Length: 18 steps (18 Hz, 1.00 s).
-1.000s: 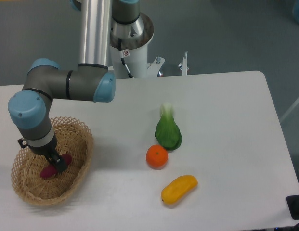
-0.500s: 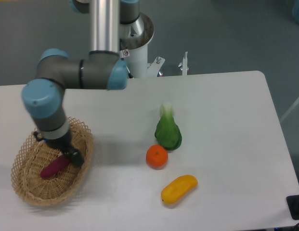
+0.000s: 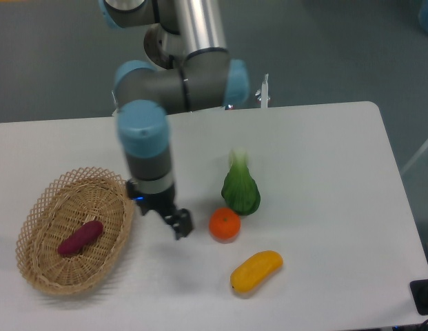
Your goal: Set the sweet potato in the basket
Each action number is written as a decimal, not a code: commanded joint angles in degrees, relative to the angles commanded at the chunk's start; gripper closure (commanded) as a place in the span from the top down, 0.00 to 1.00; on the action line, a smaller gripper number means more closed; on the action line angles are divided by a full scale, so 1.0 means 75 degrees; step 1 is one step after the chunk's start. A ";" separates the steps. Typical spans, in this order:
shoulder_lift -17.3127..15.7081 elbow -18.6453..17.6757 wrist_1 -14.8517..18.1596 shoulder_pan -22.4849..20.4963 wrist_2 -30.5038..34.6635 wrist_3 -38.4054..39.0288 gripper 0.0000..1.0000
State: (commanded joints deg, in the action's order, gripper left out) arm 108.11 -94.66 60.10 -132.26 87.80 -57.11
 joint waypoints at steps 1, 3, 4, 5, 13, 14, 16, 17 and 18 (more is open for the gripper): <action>0.0000 -0.0012 0.0176 -0.0211 0.0000 -0.0246 1.00; -0.0198 -0.0012 0.0434 -0.0726 0.0000 -0.0750 1.00; -0.0199 -0.0012 0.0528 -0.1019 0.0000 -0.0984 1.00; -0.0211 -0.0012 0.0622 -0.1404 0.0000 -0.1381 1.00; -0.0164 0.0141 0.0635 -0.2462 -0.0186 -0.2381 1.00; -0.0153 0.0141 0.0588 -0.2579 -0.0373 -0.2381 1.00; -0.0118 0.0268 0.0553 -0.2814 -0.0667 -0.2462 1.00; -0.0083 0.0362 0.0576 -0.2838 -0.0679 -0.2660 1.00; -0.0082 0.0363 0.0576 -0.2838 -0.0656 -0.2802 1.00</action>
State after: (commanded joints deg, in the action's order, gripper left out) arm 107.49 -91.93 64.42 -153.54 82.88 -78.12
